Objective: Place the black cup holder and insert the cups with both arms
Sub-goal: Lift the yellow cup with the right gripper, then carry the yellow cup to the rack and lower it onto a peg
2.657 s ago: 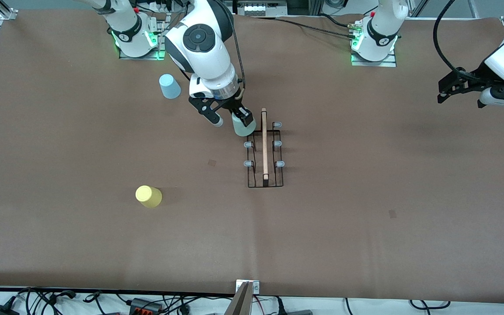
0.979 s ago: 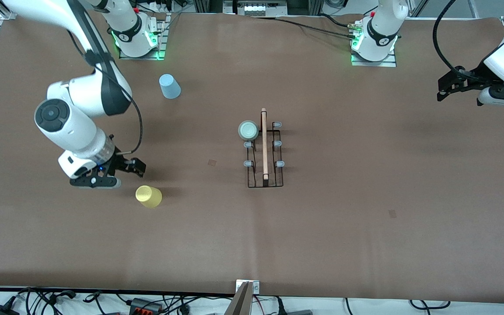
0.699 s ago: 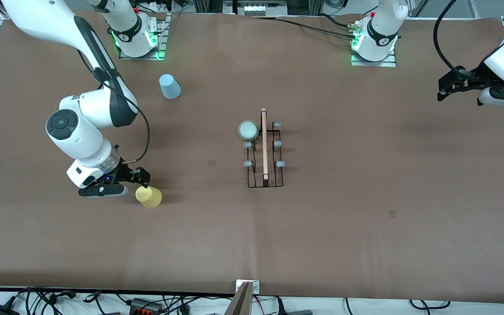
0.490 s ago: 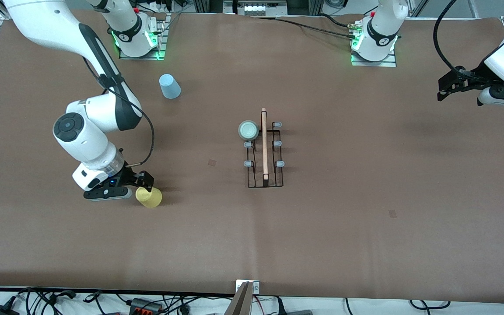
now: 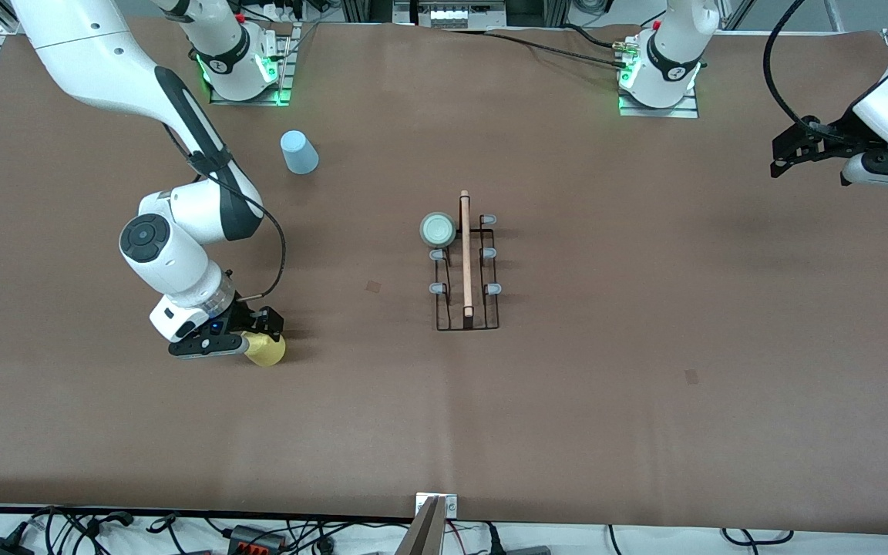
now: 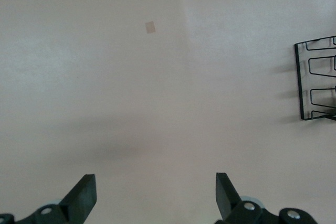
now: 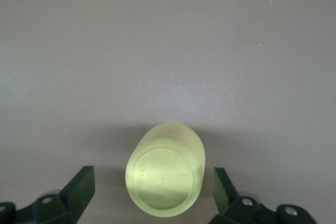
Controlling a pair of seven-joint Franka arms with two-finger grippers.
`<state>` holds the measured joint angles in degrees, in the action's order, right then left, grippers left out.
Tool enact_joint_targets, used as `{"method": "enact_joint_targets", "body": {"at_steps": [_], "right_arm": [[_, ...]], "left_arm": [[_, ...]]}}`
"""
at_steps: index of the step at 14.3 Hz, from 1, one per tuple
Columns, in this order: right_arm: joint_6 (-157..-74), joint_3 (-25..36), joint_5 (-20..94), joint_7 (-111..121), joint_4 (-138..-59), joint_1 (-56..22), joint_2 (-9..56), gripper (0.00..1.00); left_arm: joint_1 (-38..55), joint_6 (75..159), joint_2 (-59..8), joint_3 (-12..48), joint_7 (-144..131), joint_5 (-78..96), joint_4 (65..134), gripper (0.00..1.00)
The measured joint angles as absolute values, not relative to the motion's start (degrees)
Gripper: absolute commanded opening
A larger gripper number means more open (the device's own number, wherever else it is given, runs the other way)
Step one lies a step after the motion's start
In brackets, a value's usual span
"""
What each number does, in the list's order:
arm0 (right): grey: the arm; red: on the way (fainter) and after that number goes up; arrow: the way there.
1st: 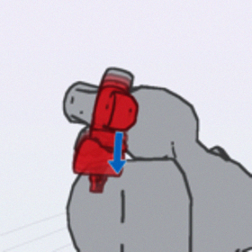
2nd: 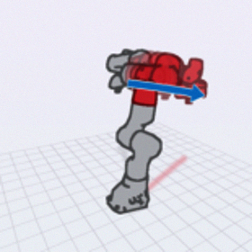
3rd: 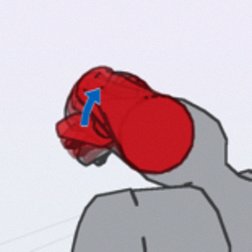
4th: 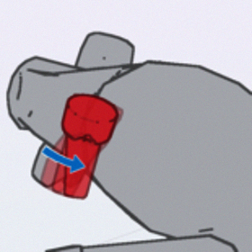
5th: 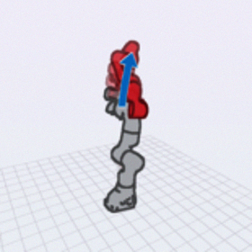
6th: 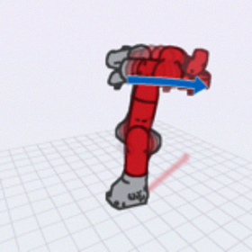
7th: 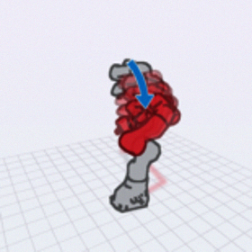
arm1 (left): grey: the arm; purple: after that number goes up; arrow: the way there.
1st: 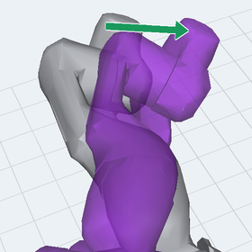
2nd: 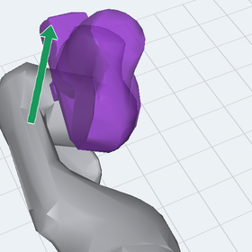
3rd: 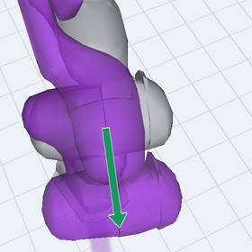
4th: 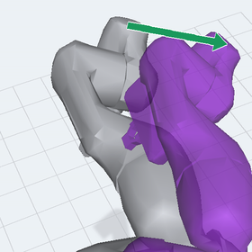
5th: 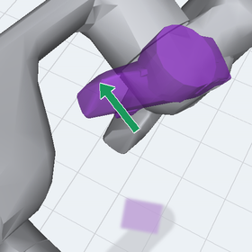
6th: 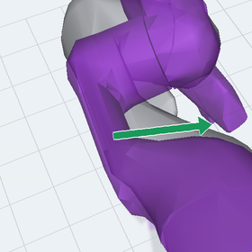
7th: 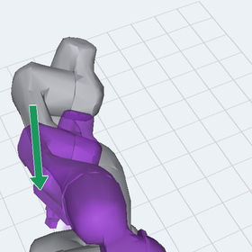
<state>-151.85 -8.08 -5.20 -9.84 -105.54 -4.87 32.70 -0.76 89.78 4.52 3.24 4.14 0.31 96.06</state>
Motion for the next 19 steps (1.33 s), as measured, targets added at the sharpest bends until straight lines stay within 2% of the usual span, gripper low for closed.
{"method": "enact_joint_targets", "body": {"at_steps": [6, 8, 10, 11, 12, 15, 19], "right_arm": [[-158.3, -7.9, -5.2, -9.8, -106.9, -4.8, 34.8, 1.00], [-158.5, -7.9, -5.2, -9.8, -106.9, -4.8, 35.0, 0.72], [-158.6, -7.8, -5.2, -9.8, -106.9, -4.8, 35.0, 0.36], [-158.8, -7.6, -5.3, -9.7, -106.8, -4.8, 34.9, 0.23], [-158.8, -7.4, -5.4, -9.3, -106.8, -4.8, 34.8, 0.15], [-158.0, -7.3, -5.4, -7.1, -106.5, -5.0, 34.2, 0.14], [-144.2, -7.6, -5.3, -23.9, -104.7, -11.0, 24.7, 0.14]], "left_arm": [[-0.8, 89.6, 4.5, 3.2, 4.1, 0.3, 95.8, 1.00], [-0.8, 89.6, 4.5, 3.2, 4.1, 0.3, 95.7, 1.00], [-0.8, 89.5, 4.5, 3.2, 4.1, 0.3, 95.7, 1.00], [-0.8, 89.5, 4.5, 3.2, 4.1, 0.3, 95.7, 1.00], [-0.7, 89.4, 4.5, 3.2, 4.1, 0.3, 95.7, 1.00], [-0.7, 89.4, 4.5, 3.2, 4.1, 0.3, 95.6, 1.00], [-0.7, 89.3, 4.5, 3.2, 4.1, 0.3, 95.6, 1.00]]}}
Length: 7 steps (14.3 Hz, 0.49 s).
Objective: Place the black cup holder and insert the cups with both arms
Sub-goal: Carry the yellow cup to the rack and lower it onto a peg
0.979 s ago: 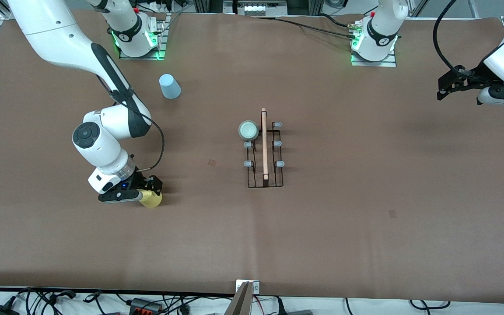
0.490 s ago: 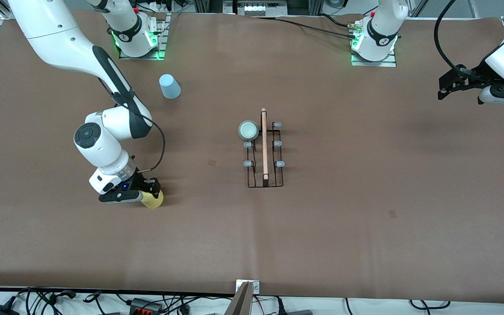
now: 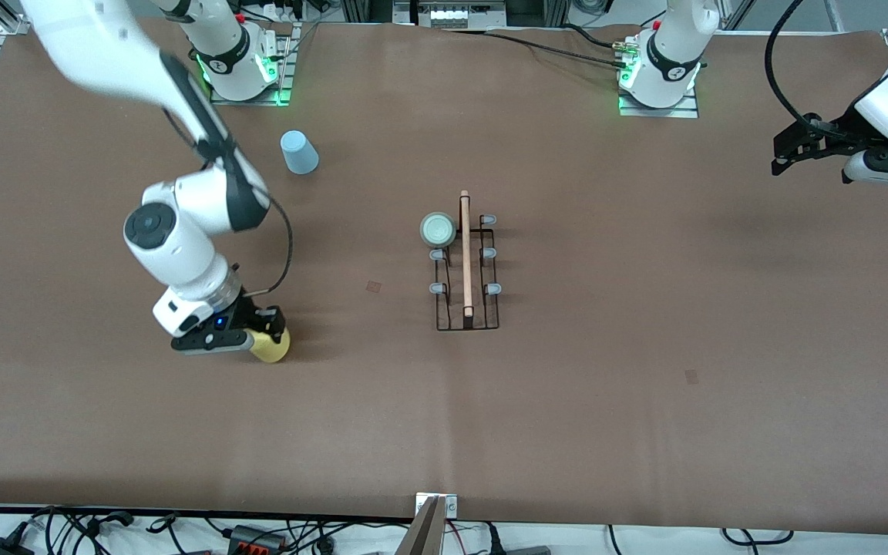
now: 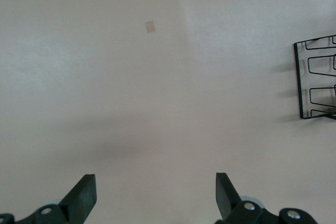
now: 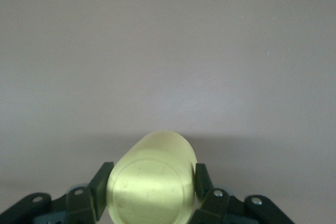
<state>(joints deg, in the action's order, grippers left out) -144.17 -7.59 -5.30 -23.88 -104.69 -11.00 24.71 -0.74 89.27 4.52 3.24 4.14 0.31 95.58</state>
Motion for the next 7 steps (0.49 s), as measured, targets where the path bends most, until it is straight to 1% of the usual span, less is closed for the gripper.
{"method": "enact_joint_targets", "body": {"at_steps": [2, 3, 5, 7], "right_arm": [[-137.8, -7.9, -5.1, -38.2, -103.8, -16.6, 19.6, 0.13], [-136.2, -8.1, -5.1, -45.6, -103.0, -19.4, 18.1, 0.13], [-135.5, -8.3, -4.7, -58.7, -100.3, -24.1, 17.6, 0.12], [-135.5, -8.5, -3.9, -67.5, -97.0, -27.4, 19.2, 0.13]], "left_arm": [[-0.7, 89.2, 4.5, 3.2, 4.1, 0.3, 95.6, 1.00], [-0.7, 89.1, 4.5, 3.2, 4.1, 0.3, 95.6, 1.00], [-0.8, 88.9, 4.5, 3.2, 4.1, 0.3, 95.6, 1.00], [-0.9, 88.7, 4.5, 3.2, 4.1, 0.3, 95.6, 1.00]]}}
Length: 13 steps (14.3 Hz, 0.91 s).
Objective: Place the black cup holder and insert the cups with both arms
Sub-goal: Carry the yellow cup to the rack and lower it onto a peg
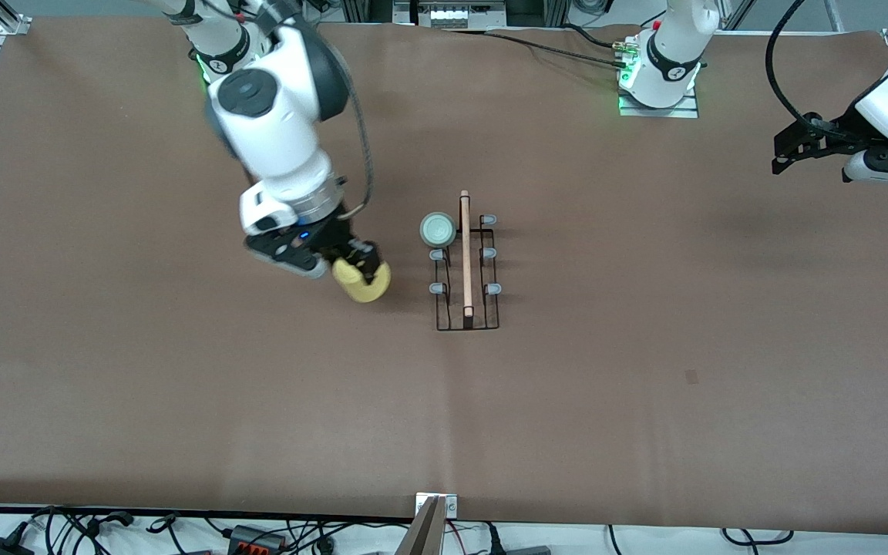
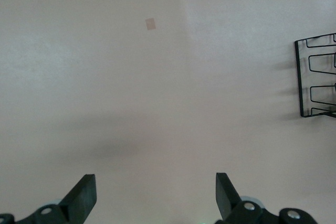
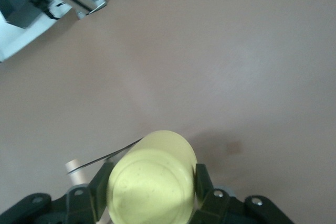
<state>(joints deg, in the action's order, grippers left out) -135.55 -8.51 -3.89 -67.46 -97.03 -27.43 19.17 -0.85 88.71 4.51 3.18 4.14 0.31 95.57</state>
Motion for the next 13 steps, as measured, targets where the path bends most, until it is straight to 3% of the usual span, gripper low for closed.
{"method": "enact_joint_targets", "body": {"at_steps": [4, 12, 13], "right_arm": [[-137.4, -9.1, -3.6, -73.6, -91.1, -30.2, 24.7, 0.13], [-142.5, -9.8, -3.6, -73.9, -90.6, -30.8, 31.3, 0.16], [-142.6, -9.8, -3.9, -73.9, -90.6, -30.9, 31.7, 0.22]], "left_arm": [[-0.9, 88.6, 4.5, 3.2, 4.1, 0.3, 95.6, 1.00], [-0.9, 88.2, 4.5, 3.2, 4.1, 0.3, 95.5, 1.00], [-0.9, 88.2, 4.5, 3.2, 4.1, 0.3, 95.5, 1.00]]}}
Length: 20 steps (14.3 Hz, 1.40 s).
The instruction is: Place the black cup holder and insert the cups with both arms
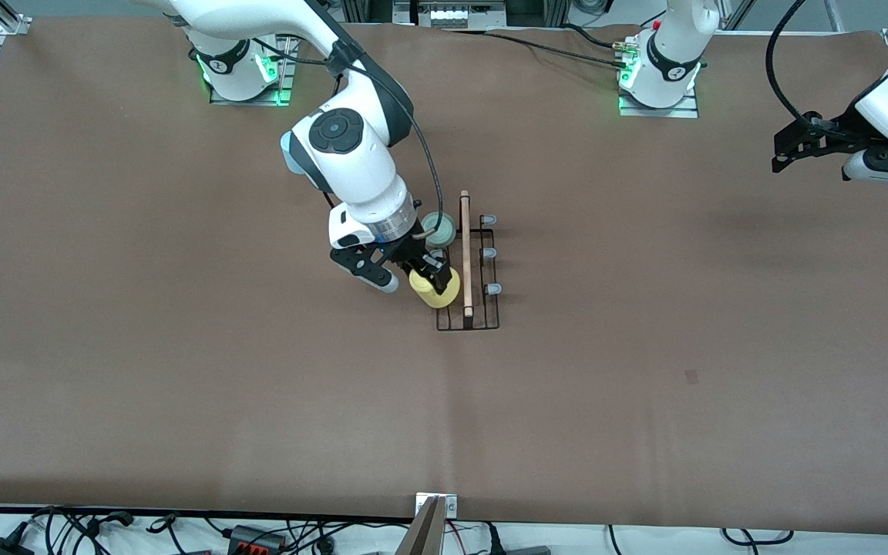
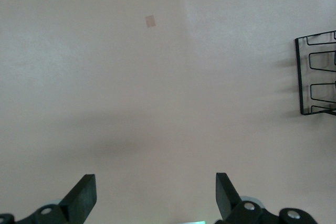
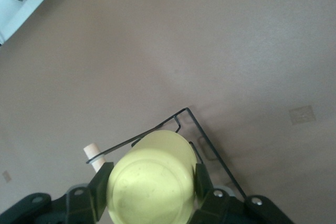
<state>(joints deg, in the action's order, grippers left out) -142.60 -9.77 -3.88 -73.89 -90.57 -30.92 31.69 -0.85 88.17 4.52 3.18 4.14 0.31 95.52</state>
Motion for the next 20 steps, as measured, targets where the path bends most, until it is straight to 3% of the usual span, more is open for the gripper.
{"method": "enact_joint_targets", "body": {"at_steps": [1, 2, 7, 10, 13, 16, 20], "right_arm": [[-142.7, -9.8, -4.0, -73.9, -90.6, -31.0, 32.1, 0.65], [-142.9, -9.8, -4.1, -73.9, -90.6, -31.0, 32.5, 1.00], [-143.0, -9.5, -4.6, -72.5, -89.9, -30.7, 32.6, 1.00], [-129.6, -8.9, -4.6, -64.0, -89.0, -26.4, 26.7, 1.00], [-113.8, -9.0, -4.6, -51.6, -89.8, -15.6, 15.7, 1.00], [-103.2, -8.9, -3.3, -36.4, -93.0, -3.0, 4.9, 1.00], [-94.0, -4.4, -1.2, -17.5, -93.8, 5.1, -0.4, 1.00]], "left_arm": [[-0.8, 88.1, 4.5, 3.2, 4.1, 0.3, 95.5, 1.00], [-0.9, 88.1, 4.5, 3.2, 4.1, 0.3, 95.5, 1.00], [-1.1, 87.8, 4.5, 2.9, 4.1, 0.3, 95.5, 1.00], [-1.2, 87.7, 4.5, 2.8, 4.1, 0.3, 95.5, 1.00], [-1.2, 87.7, 4.4, 2.7, 4.1, 0.3, 95.5, 1.00], [-1.2, 87.7, 4.3, 2.7, 4.1, 0.3, 95.5, 1.00], [-1.2, 87.7, 4.3, 2.7, 4.1, 0.3, 95.4, 1.00]]}}
